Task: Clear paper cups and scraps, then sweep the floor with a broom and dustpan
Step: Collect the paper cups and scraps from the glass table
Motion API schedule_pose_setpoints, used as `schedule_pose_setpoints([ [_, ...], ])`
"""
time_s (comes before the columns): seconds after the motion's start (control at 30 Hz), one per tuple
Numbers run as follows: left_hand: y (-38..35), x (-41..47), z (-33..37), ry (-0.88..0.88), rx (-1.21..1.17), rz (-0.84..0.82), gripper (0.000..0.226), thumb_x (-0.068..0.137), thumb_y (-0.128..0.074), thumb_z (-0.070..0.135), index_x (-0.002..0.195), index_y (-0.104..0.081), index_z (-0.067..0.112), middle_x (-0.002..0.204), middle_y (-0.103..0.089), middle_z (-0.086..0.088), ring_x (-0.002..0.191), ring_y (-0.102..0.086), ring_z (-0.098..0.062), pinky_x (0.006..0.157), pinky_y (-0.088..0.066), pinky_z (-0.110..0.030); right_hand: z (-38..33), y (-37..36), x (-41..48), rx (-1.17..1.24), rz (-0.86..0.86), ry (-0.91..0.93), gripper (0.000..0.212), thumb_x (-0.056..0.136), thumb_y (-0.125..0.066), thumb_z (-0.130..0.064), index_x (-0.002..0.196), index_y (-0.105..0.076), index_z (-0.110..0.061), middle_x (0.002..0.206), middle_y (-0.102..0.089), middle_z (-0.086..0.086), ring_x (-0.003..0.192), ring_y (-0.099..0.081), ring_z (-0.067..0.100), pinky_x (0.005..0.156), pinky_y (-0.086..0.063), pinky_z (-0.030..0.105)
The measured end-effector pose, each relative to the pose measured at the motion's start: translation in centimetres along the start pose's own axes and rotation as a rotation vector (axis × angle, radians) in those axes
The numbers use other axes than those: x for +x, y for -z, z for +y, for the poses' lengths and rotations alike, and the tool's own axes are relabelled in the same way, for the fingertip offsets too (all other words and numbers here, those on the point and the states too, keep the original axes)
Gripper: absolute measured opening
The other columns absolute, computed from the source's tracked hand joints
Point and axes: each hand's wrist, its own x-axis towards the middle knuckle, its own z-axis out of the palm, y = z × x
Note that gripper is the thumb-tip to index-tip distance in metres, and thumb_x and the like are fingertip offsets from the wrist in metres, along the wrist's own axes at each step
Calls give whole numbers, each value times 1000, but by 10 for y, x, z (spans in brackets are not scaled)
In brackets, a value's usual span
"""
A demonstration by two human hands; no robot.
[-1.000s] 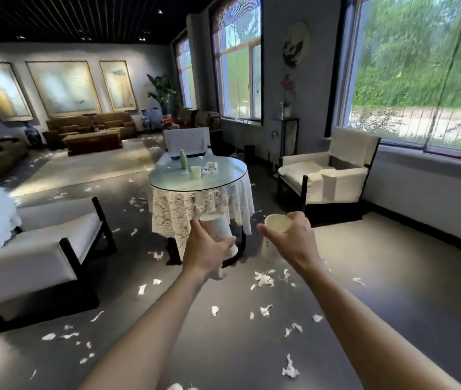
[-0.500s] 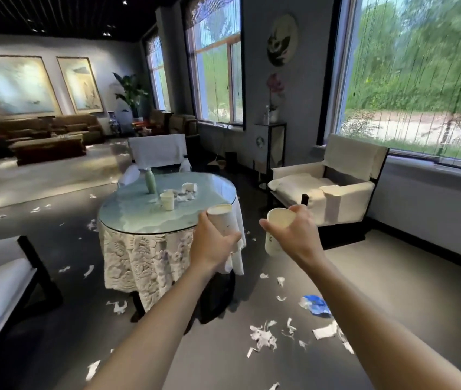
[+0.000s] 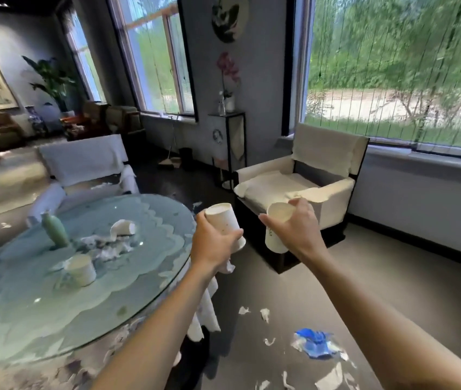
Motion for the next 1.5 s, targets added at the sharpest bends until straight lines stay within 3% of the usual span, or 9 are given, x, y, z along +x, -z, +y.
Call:
schedule_pose_setpoints([
  [0.13, -65, 126, -5, 33, 1, 16, 73, 71, -80, 33, 128, -37, 17, 107, -50, 2, 88, -48, -15, 74, -37, -26, 28, -37, 127, -5, -10, 6, 82, 74, -73, -55, 133, -42, -8, 128, -48, 8, 115, -48, 22, 95, -46, 37],
  [0.33, -141, 301, 1, 51, 38, 23, 76, 71, -80, 35, 130, -35, 18, 110, -52, 3, 89, -52, -17, 70, -41, -28, 49, -90, 319, -7, -91, 33, 78, 75, -74, -52, 132, -42, -8, 126, -47, 6, 110, -48, 17, 84, -39, 25],
  [0.53, -183, 457, -35, 108, 72, 110, 75, 72, -78, 34, 131, -34, 19, 120, -53, 0, 94, -50, -17, 69, -40, -27, 70, -178, 460, -2, -199, 5, 80, 75, -74, -51, 133, -40, -8, 129, -41, 7, 117, -46, 22, 96, -44, 33],
  [0.6, -201, 513, -53, 120, 67, 103, 73, 72, -78, 35, 129, -34, 19, 121, -53, 1, 94, -50, -16, 64, -40, -25, 80, -216, 510, -12, -214, 1, 80, 74, -74, -53, 132, -40, -9, 128, -38, 6, 118, -44, 23, 98, -43, 35],
  [0.83, -237, 768, -119, 115, 119, 112, 73, 72, -77, 38, 128, -33, 22, 119, -53, 3, 94, -50, -15, 70, -42, -30, 65, -387, 725, 26, -222, -19, 81, 74, -74, -53, 135, -39, -11, 130, -37, 7, 123, -40, 27, 100, -43, 42],
  [1.07, -247, 1004, -151, 142, 128, 180, 77, 74, -78, 35, 134, -33, 18, 129, -51, -2, 113, -53, -23, 76, -41, -31, 26, -518, 933, 49, -228, 26, 81, 75, -72, -55, 135, -36, -13, 130, -36, 5, 122, -40, 25, 96, -46, 45],
  [1.3, -280, 1214, -209, 198, 106, 244, 71, 72, -77, 32, 129, -36, 19, 120, -54, 1, 95, -51, -16, 69, -40, -28, 32, -668, 1127, 76, -294, 21, 82, 76, -72, -52, 136, -34, -12, 134, -33, 8, 128, -33, 26, 100, -42, 43],
  [1.5, -311, 1413, -239, 216, 71, 273, 72, 73, -78, 33, 130, -36, 17, 120, -55, 0, 98, -52, -18, 73, -39, -28, 22, -793, 1302, 125, -377, -11, 83, 75, -71, -54, 138, -34, -13, 133, -35, 6, 126, -38, 27, 100, -43, 42],
])
